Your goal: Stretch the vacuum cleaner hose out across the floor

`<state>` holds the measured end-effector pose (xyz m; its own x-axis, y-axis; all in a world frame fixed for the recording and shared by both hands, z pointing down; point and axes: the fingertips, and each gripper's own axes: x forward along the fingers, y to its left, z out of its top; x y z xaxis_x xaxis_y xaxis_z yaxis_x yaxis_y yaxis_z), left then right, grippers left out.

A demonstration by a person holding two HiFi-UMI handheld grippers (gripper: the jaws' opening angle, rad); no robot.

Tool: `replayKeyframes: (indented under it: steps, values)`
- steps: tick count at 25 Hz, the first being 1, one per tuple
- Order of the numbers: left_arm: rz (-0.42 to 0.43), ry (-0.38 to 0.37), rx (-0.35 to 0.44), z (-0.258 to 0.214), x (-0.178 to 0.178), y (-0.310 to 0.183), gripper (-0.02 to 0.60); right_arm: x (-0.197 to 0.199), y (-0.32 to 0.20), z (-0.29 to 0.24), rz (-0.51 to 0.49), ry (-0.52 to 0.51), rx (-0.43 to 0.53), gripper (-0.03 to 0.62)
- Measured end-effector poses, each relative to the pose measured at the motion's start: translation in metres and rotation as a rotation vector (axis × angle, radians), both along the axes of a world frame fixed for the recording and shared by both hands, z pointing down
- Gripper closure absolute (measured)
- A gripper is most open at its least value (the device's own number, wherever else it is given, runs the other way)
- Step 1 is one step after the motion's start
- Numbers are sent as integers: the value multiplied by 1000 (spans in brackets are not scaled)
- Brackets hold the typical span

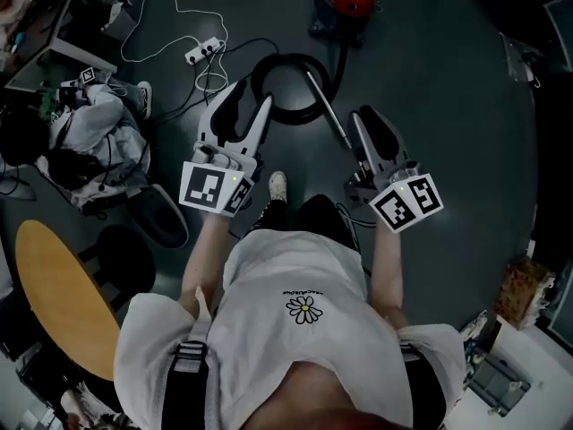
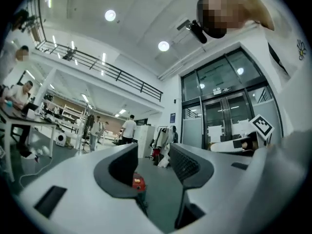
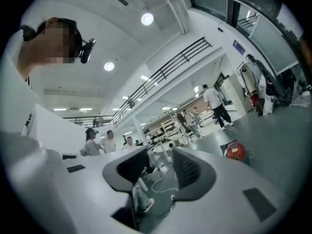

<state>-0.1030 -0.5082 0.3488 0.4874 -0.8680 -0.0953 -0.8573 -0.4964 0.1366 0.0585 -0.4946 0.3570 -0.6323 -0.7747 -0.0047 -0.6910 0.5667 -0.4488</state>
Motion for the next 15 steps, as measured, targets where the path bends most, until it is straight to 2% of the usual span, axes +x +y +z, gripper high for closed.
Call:
replayKeyframes:
  steps: [1, 2, 3, 6, 9, 12, 13, 14, 15]
  values:
    - [19, 15, -15, 1, 4, -23, 374, 7, -24, 0, 55, -1, 19, 390]
    - [26, 25, -25, 2, 7, -44, 336, 11, -44, 2, 91, 16, 30, 329]
    - [23, 27, -29, 3, 8, -62, 330, 14, -62, 7, 102, 47, 31, 299]
    - [11, -5, -21, 10, 17, -111, 330, 21, -113, 26, 51, 138, 29, 295]
    - [28, -50, -13, 20, 35, -162, 330, 32, -173, 48, 7, 166, 22, 295]
    - [11, -91, -56, 39, 48, -211, 331, 30, -223, 68, -163, 174, -53, 296]
    - [-11, -117, -80, 47, 47, -227, 350, 26, -238, 74, -217, 177, -97, 297]
    - [-43, -149, -100, 54, 44, -242, 467, 23, -253, 80, -251, 176, -144, 298]
    - [-78, -177, -113, 60, 39, -257, 539, 21, -268, 87, -269, 177, -186, 298]
